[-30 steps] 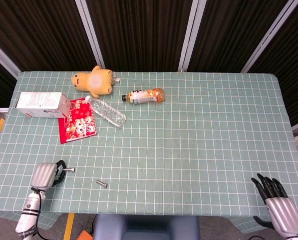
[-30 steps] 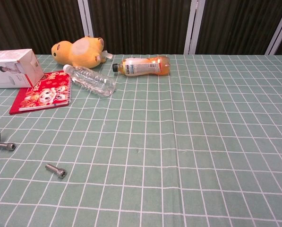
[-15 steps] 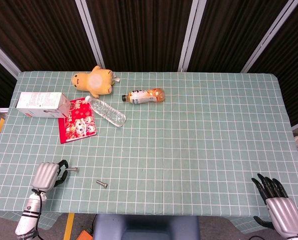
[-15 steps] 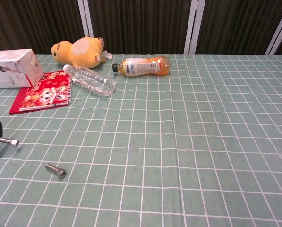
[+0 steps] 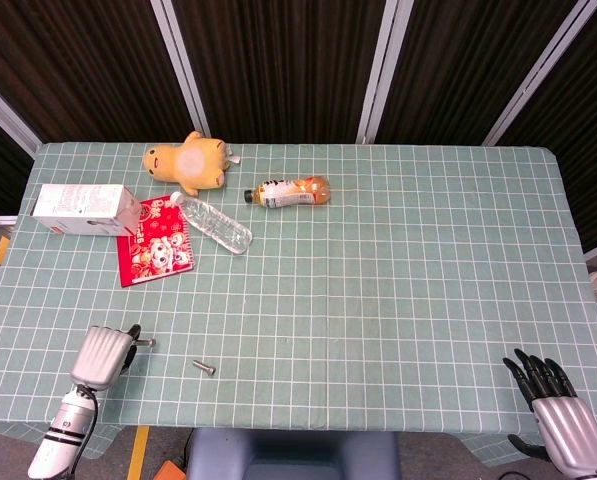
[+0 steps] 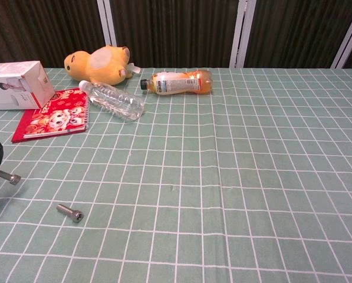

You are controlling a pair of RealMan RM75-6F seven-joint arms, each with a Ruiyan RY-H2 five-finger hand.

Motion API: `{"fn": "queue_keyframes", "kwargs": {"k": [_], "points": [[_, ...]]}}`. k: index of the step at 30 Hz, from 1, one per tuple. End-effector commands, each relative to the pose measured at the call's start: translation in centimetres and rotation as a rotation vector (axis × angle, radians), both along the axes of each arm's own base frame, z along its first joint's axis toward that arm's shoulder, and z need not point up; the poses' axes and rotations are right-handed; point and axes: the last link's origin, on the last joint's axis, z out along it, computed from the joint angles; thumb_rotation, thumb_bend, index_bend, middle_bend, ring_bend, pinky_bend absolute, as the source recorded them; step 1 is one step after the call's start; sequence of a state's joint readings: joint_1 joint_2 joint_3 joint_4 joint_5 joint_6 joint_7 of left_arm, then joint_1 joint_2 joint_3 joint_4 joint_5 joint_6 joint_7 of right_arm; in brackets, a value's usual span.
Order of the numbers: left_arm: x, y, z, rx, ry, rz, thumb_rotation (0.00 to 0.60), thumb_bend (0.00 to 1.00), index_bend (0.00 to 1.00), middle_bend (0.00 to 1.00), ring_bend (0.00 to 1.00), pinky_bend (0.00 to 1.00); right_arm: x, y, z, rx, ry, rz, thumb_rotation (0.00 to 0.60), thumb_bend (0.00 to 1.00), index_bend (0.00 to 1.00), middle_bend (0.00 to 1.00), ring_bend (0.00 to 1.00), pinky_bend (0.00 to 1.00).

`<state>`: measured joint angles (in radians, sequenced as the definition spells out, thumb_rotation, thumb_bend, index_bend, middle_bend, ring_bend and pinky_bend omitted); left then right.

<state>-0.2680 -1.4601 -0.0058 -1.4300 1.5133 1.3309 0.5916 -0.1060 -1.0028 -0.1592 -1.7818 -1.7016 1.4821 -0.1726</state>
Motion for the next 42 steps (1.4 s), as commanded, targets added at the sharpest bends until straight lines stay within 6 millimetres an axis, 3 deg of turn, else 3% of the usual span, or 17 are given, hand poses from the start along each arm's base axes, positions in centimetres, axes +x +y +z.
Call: {"fn": "queue_keyframes", "kwargs": {"k": [1, 5, 17, 42], "points": [[0.9, -0.5, 0.2, 0.008, 0.112, -0.024, 0.6, 0.45, 0.53, 1.0, 1.0, 1.0, 0.0, 0.1, 0.1, 0.001, 0.001, 0.0, 0.6, 0.16, 0.0, 0.0, 0.0, 0.0], [1.5, -0.7, -0.3, -0.006, 0.219, -0.034, 0.6, 0.46, 0.53, 1.0, 1.0, 1.0, 0.0, 0.1, 0.1, 0.007, 0.006, -0.005, 0.6, 0.16, 0.0, 0.0, 0.0, 0.0], [2.0, -0.3, -1.4, -0.038, 0.317, -0.047, 0.6, 0.46, 0.53, 1.0, 1.0, 1.0, -0.1, 0.1, 0.1, 0.014, 0.011, -0.013, 0.6, 0.16, 0.0, 0.0, 0.0, 0.0], [2.5, -0.7, -2.4, -0.05, 0.308, -0.088, 0.6, 0.46, 0.5, 1.0, 1.0, 1.0, 0.0, 0.2, 0.2, 0.029, 0.011, -0.034, 0.6, 0.16, 0.0, 0.0, 0.0, 0.0]]}}
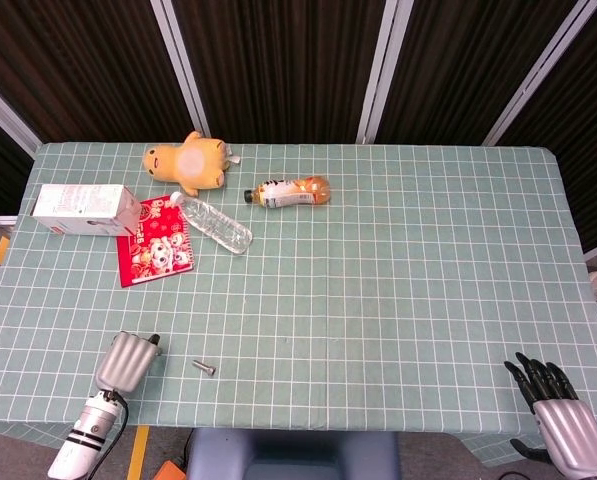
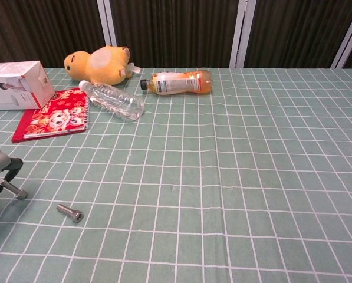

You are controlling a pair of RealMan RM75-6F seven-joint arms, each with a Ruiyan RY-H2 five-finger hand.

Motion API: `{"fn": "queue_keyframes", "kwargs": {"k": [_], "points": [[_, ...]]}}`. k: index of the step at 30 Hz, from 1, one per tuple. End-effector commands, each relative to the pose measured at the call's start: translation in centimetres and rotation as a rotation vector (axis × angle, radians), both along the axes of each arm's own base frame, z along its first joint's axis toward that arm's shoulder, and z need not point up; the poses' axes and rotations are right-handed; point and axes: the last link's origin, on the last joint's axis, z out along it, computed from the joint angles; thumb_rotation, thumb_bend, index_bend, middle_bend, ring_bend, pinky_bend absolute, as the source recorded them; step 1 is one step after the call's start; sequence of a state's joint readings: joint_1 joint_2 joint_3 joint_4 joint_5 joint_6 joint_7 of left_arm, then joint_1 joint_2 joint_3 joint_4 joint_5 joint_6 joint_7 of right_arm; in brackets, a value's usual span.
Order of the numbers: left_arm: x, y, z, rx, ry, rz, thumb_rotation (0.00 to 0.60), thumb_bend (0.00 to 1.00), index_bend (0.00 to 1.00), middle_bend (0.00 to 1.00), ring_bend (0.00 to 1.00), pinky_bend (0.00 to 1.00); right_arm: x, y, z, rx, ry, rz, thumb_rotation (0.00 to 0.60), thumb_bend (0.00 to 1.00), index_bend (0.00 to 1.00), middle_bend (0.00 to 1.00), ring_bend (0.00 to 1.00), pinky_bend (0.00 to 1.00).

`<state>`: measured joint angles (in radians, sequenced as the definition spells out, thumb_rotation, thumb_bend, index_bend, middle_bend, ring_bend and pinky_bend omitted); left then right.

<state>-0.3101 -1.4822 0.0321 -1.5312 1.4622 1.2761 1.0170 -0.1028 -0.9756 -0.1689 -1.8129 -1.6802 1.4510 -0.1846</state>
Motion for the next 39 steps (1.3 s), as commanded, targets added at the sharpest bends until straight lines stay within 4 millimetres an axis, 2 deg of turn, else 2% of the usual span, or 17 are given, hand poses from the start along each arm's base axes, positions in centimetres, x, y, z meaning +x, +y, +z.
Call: {"fn": "queue_keyframes", "kwargs": {"k": [1, 16, 21, 25, 29, 33, 39], "points": [[0.0, -0.1, -0.1, -0.002, 0.0, -0.003, 0.6, 0.46, 0.5, 1.0, 1.0, 1.0, 0.0, 0.0, 0.0, 0.0, 0.0, -0.001, 0.6, 0.16, 0.0, 0.0, 0.0, 0.0], [0.6, -0.5, -0.4, -0.015, -0.018, -0.029, 0.6, 0.45, 0.46, 1.0, 1.0, 1.0, 0.0, 0.0, 0.1, 0.002, -0.003, -0.002, 0.6, 0.16, 0.0, 0.0, 0.0, 0.0], [1.0, -0.8, 0.1, -0.002, -0.039, -0.04, 0.6, 0.45, 0.38, 1.0, 1.0, 1.0, 0.0, 0.0, 0.1, 0.003, -0.003, -0.001, 0.6, 0.16, 0.0, 0.0, 0.0, 0.0], [1.7, -2.3, 1.5, -0.003, -0.121, -0.052, 0.6, 0.44, 0.29, 1.0, 1.0, 1.0, 0.0, 0.0, 0.2, 0.0, -0.004, -0.001, 0.6, 0.16, 0.0, 0.0, 0.0, 0.0], [2.5, -4.2, 2.2, -0.091, -0.315, -0.044, 0.6, 0.44, 0.29, 1.0, 1.0, 1.0, 0.0, 0.0, 0.0, 0.009, -0.001, -0.002, 0.6, 0.16, 0.0, 0.0, 0.0, 0.0], [2.6, -4.7, 1.4, -0.195, -0.428, 0.011, 0.6, 0.43, 0.31, 1.0, 1.0, 1.0, 0.2, 0.2, -0.1, 0.015, -0.005, 0.006, 0.6, 0.16, 0.0, 0.0, 0.0, 0.0], [2.5, -3.5, -1.0, -0.241, -0.549, 0.053, 0.6, 0.43, 0.38, 1.0, 1.0, 1.0, 0.3, 0.4, 0.1, 0.014, -0.011, 0.013, 0.6, 0.16, 0.0, 0.0, 0.0, 0.0]]}}
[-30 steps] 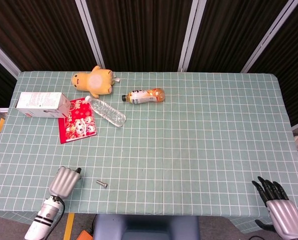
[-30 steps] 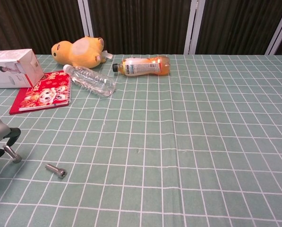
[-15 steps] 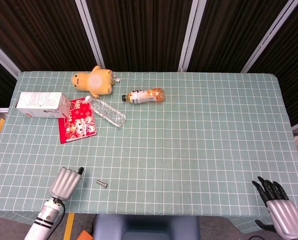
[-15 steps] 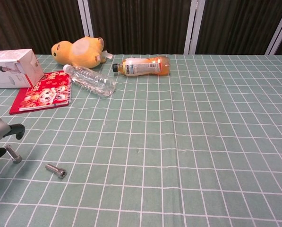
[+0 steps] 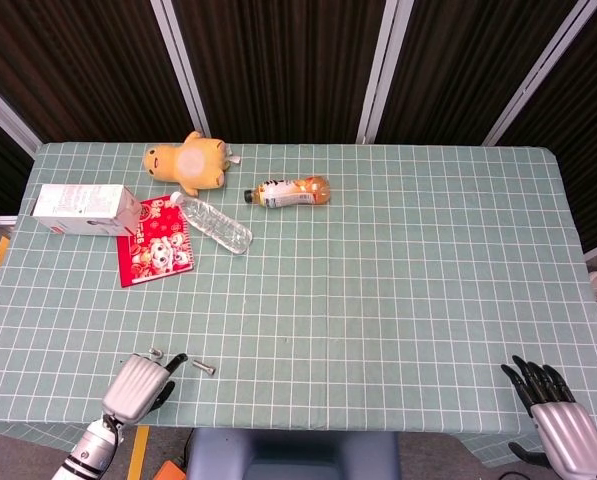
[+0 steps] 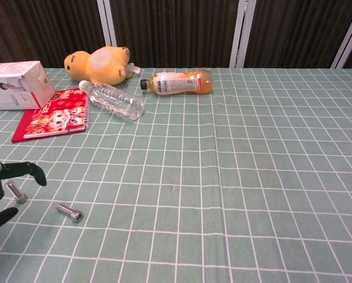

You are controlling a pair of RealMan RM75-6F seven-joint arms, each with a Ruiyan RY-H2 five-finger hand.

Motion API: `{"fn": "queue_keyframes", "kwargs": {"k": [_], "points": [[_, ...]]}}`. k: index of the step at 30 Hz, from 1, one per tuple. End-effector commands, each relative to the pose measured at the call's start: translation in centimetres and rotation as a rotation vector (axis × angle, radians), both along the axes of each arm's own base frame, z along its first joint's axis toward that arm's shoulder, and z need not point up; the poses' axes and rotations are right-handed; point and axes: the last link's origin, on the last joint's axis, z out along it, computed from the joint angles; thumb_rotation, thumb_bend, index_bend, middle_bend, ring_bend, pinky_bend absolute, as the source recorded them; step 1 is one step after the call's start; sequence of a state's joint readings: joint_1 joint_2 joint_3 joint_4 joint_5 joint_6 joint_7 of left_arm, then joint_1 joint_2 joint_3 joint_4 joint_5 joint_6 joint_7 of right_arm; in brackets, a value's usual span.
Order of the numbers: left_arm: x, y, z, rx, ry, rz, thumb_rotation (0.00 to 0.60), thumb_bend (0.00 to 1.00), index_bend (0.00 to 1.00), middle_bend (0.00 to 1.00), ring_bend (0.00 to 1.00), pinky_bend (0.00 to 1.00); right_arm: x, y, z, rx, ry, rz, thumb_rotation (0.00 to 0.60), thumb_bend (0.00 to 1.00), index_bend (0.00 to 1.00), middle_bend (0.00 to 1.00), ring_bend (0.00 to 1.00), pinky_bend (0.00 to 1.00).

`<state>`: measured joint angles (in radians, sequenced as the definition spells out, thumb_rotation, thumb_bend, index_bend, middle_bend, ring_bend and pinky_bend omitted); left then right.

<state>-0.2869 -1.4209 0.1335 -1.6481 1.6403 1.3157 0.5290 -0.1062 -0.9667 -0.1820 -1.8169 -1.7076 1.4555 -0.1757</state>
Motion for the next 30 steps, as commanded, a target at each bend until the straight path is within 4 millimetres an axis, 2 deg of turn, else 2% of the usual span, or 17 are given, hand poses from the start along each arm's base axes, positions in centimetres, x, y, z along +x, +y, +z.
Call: {"fn": "queue_keyframes", "kwargs": {"k": [1, 6, 19, 30], "points": [[-0.2, 0.9, -2.0, -0.044, -0.075, 0.015, 0.6, 0.43, 0.4, 1.0, 1.0, 1.0, 0.0, 0.0, 0.1, -0.001, -0.002, 0.0, 0.6, 0.16, 0.0, 0.0, 0.0, 0.0], [-0.7, 1.7, -2.7, -0.025, -0.082, 0.01, 0.6, 0.43, 0.43, 1.0, 1.0, 1.0, 0.0, 0.0, 0.2, -0.004, -0.004, 0.001, 0.6, 0.16, 0.0, 0.0, 0.0, 0.0], [-1.5, 2.7, -4.7, -0.022, -0.069, 0.047, 0.6, 0.42, 0.42, 1.0, 1.0, 1.0, -0.1, -0.1, 0.1, -0.003, -0.001, -0.005, 0.6, 0.16, 0.0, 0.0, 0.0, 0.0], [-1.8, 3.4, -5.3, -0.022, -0.054, 0.066, 0.6, 0.41, 0.43, 1.0, 1.0, 1.0, -0.2, -0.1, 0.2, -0.005, -0.004, -0.007, 0.6, 0.16, 0.0, 0.0, 0.0, 0.0]]}}
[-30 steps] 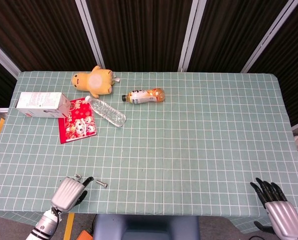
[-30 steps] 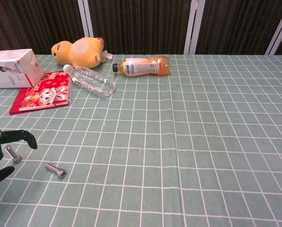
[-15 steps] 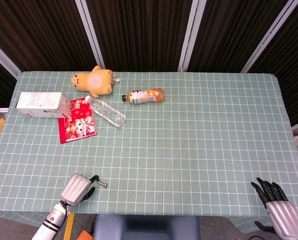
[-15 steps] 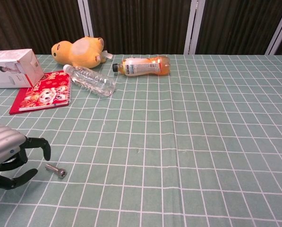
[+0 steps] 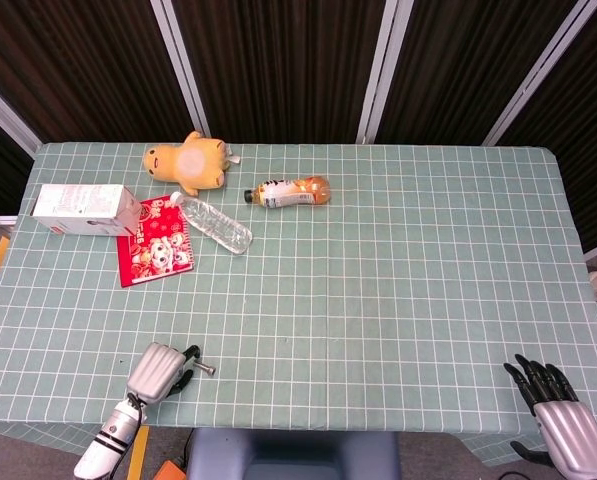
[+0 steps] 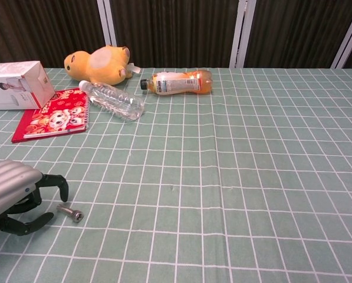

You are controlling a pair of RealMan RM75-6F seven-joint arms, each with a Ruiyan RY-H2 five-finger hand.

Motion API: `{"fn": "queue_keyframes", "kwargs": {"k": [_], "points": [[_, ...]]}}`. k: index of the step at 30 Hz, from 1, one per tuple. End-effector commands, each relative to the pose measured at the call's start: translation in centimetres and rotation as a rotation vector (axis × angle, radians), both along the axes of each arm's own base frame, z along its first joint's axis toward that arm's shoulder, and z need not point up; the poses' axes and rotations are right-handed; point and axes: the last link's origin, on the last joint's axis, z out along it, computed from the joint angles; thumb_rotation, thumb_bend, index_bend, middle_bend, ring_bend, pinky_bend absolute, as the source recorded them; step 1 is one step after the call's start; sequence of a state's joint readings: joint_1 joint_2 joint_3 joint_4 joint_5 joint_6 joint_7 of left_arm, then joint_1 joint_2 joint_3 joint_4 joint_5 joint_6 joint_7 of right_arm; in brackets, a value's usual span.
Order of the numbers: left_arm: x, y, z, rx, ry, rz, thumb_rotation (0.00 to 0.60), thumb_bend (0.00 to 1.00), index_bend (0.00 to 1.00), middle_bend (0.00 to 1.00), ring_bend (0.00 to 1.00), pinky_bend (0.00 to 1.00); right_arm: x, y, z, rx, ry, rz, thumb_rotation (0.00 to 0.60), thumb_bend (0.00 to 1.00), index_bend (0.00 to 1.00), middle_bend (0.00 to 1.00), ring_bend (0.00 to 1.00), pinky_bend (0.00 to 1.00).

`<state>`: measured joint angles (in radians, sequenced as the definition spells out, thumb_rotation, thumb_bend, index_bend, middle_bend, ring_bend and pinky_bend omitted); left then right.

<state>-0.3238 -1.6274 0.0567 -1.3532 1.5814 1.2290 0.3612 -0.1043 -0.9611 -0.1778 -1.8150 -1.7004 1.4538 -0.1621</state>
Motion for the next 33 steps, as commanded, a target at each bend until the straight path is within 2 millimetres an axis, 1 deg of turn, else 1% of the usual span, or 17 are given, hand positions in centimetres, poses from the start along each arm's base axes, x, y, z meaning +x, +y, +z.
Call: {"fn": "queue_keyframes", "kwargs": {"k": [1, 5, 15, 23, 33], "points": [[-0.1, 0.1, -0.1, -0.004, 0.003, 0.004, 0.6, 0.41, 0.44, 1.0, 1.0, 1.0, 0.0, 0.0, 0.0, -0.002, 0.0, 0.0, 0.6, 0.16, 0.0, 0.0, 0.0, 0.0], [-0.1, 0.2, -0.3, -0.008, 0.007, 0.007, 0.6, 0.41, 0.47, 1.0, 1.0, 1.0, 0.0, 0.0, 0.0, -0.004, 0.0, 0.0, 0.6, 0.16, 0.0, 0.0, 0.0, 0.0], [-0.1, 0.4, -0.4, -0.008, 0.003, 0.009, 0.6, 0.41, 0.51, 1.0, 1.0, 1.0, 0.0, 0.0, 0.0, -0.003, 0.0, -0.001, 0.6, 0.16, 0.0, 0.0, 0.0, 0.0], [0.2, 0.1, 0.2, 0.003, -0.014, -0.007, 0.6, 0.41, 0.54, 1.0, 1.0, 1.0, 0.0, -0.1, 0.0, -0.002, 0.002, -0.001, 0.6, 0.16, 0.0, 0.0, 0.0, 0.0], [1.0, -0.5, 1.0, 0.006, -0.019, -0.027, 0.6, 0.42, 0.55, 1.0, 1.0, 1.0, 0.0, 0.0, 0.0, -0.002, 0.002, -0.001, 0.6, 0.16, 0.0, 0.0, 0.0, 0.0]]}}
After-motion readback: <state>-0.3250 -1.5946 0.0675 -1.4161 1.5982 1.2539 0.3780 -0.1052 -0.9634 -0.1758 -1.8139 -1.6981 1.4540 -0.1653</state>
